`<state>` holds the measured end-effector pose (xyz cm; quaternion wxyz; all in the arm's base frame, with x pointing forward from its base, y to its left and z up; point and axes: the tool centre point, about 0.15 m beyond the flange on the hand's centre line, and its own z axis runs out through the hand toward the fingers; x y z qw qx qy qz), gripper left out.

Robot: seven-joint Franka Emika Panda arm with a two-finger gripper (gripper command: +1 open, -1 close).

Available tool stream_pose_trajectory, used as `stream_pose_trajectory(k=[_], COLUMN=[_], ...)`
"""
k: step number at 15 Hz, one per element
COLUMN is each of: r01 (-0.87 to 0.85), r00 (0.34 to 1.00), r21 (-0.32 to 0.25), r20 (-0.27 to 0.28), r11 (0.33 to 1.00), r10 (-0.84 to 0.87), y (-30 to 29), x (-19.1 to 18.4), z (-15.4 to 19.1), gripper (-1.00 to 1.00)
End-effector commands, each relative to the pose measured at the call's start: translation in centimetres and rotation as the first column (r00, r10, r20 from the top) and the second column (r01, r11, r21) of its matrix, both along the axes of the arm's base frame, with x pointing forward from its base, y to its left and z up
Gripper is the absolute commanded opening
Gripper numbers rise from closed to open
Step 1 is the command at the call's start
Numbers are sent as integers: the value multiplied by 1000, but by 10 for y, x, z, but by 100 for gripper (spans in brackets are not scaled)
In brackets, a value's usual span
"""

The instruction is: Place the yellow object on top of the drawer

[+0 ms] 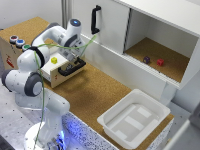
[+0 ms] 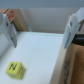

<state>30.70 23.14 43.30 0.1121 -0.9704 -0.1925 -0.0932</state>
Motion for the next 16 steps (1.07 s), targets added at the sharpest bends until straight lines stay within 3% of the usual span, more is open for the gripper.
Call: stream_pose_trajectory(k=[1,5,9,12,16], r01=[-257,-478,-694,-776,-857], r00=[959,873,719,621,489], r21=[-206,-245,-308,-342,-325], r20=[-174,-241,-279,-276,-265], r11=[944,843,650,529,400], r10=[223,425,636,733,831], y=[70,107,124,119,108], x=[17,15,16,24,17], z=[-18,-45,-60,-68,-85], gripper=[100,100,100,100,100])
